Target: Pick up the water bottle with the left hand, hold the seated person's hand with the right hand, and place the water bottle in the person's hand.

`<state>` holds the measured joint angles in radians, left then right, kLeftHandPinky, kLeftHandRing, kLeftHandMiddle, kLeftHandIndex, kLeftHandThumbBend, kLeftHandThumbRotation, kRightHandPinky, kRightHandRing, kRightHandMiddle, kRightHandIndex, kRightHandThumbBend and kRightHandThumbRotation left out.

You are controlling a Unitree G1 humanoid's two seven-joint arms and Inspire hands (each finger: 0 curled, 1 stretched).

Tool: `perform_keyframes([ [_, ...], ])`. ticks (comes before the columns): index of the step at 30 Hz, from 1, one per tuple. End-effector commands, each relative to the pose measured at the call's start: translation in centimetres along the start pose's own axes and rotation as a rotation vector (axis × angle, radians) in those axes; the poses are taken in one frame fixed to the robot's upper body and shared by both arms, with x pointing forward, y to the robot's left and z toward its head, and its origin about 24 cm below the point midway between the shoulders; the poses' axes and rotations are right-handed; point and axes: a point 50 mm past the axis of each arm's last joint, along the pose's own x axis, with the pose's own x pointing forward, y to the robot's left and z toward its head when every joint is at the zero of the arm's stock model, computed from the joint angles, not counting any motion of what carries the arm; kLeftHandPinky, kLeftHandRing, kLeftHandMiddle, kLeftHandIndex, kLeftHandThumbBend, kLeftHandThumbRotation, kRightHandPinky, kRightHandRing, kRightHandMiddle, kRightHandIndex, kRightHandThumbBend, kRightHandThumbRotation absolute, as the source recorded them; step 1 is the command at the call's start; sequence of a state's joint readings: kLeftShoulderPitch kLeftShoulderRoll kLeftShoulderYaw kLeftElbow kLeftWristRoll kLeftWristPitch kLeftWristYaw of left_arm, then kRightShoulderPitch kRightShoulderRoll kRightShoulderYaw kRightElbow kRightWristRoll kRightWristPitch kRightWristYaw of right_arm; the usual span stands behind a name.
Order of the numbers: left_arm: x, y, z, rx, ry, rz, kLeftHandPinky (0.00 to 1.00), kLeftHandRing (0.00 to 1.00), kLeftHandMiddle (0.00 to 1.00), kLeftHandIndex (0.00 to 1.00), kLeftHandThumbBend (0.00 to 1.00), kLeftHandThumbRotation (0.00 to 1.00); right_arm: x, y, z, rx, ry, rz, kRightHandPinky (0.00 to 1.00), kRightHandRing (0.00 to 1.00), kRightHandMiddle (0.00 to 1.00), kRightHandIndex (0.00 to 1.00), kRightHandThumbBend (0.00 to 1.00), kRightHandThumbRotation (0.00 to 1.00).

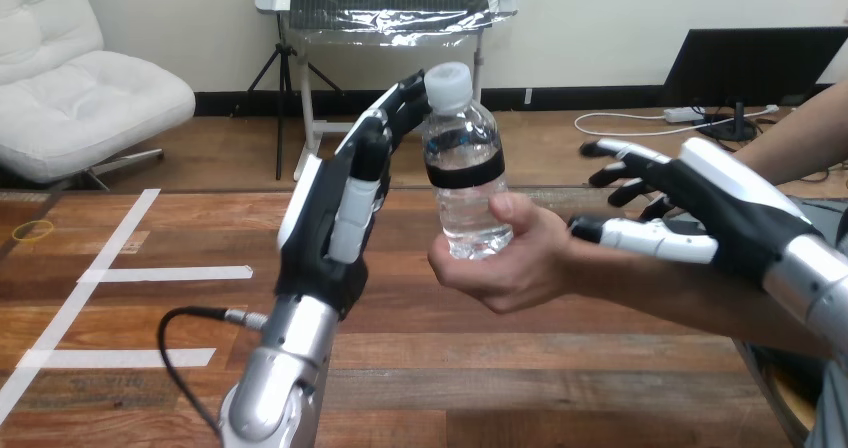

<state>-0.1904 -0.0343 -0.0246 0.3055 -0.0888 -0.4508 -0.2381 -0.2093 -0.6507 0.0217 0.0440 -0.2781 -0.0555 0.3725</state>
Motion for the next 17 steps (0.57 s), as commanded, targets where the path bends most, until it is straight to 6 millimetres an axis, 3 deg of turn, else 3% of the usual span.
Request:
perform_keyframes([
  [1,0.3,0.4,2.1,0.022,-0.088,-0.002,1.00,0.91,0.86,0.85,0.95,1.00,-0.5,0.4,0.1,0.095,-0.042,-0.097,0.62,0.79,0.85,0.93,1.00,0.98],
  [17,-1.6,1.4,3.7,0.062,-0.118,0.025,1.00,0.91,0.84,0.83,0.90,1.00,-2.4,2.6,0.5,0.391,-0.195,-0.327,0.71,0.85,0.87,0.93,0.87,1.00],
])
